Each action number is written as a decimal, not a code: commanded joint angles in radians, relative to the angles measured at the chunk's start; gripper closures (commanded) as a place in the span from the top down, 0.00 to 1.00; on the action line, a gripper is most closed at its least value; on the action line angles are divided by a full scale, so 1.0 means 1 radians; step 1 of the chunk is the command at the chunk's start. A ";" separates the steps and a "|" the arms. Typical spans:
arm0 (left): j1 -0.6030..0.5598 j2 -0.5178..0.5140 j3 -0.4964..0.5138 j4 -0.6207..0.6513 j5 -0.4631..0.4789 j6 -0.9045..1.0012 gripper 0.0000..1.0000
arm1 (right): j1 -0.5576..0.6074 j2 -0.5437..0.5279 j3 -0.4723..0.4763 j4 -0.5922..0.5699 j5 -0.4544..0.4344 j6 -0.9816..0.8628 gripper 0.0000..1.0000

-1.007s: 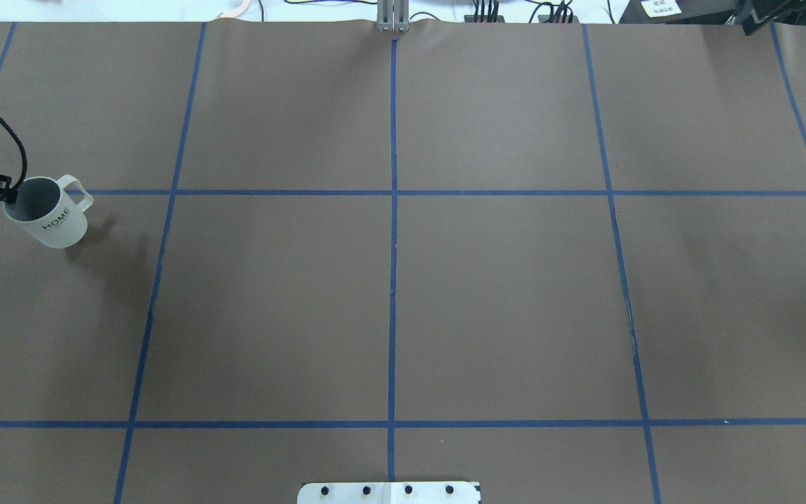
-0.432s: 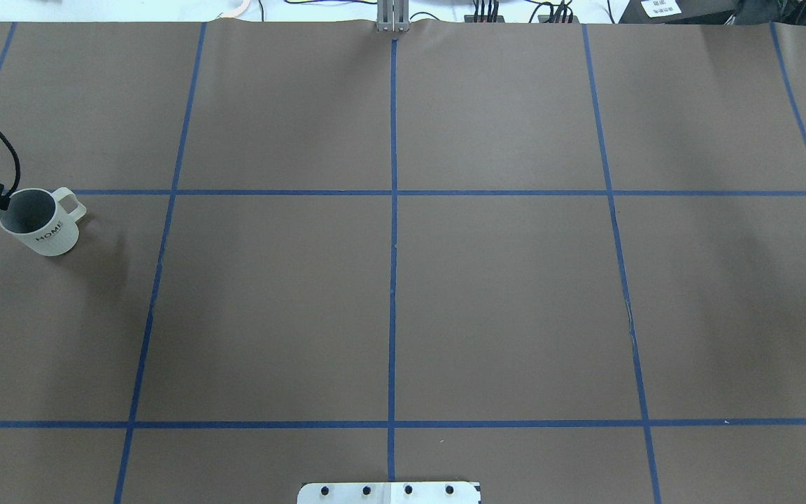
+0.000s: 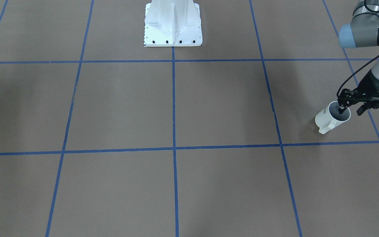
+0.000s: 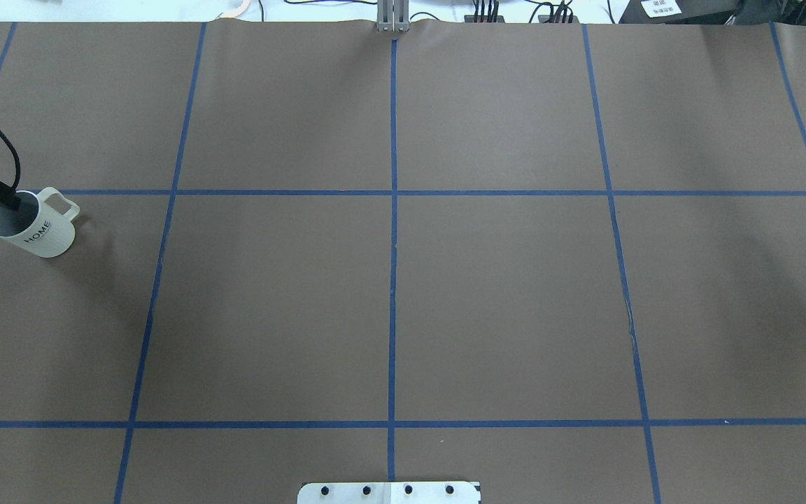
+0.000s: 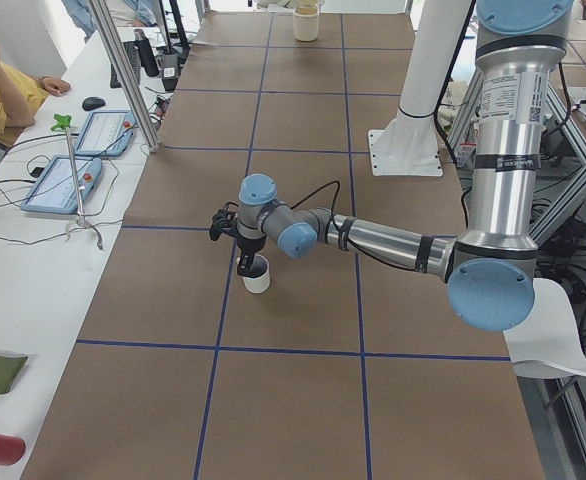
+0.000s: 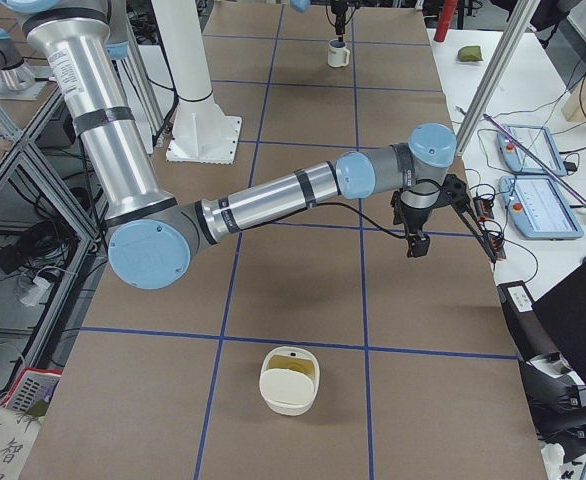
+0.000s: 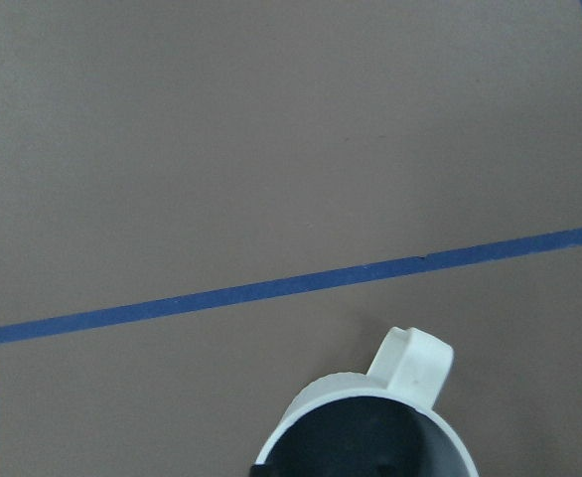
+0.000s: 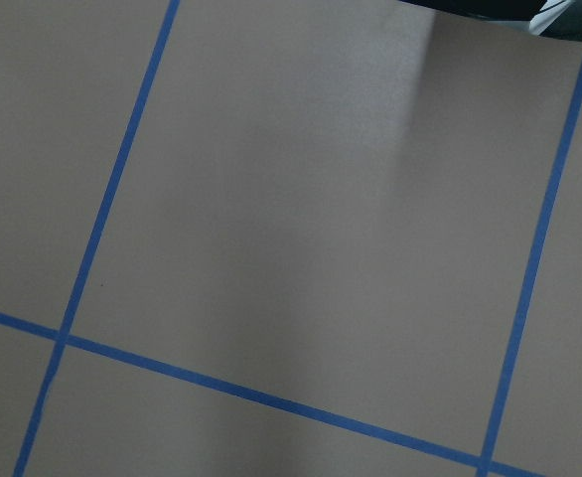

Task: Left arm hands cup to right arm to dump lemon

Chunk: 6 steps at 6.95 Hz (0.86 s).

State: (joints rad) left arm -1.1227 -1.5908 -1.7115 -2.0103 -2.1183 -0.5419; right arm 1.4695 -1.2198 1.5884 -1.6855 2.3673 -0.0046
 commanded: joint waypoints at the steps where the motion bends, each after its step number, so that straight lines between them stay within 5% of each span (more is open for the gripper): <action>1: -0.118 -0.008 -0.008 0.121 -0.040 0.191 1.00 | 0.011 -0.007 -0.005 -0.014 0.001 -0.001 1.00; 4: -0.361 -0.002 -0.002 0.364 -0.058 0.651 1.00 | 0.014 -0.043 -0.017 -0.022 -0.022 -0.035 1.00; 6: -0.481 0.008 -0.003 0.542 -0.180 0.827 1.00 | 0.015 -0.055 -0.106 -0.014 -0.037 -0.093 1.00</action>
State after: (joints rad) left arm -1.5365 -1.5948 -1.7138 -1.5571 -2.2312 0.1981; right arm 1.4846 -1.2638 1.5326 -1.7054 2.3411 -0.0673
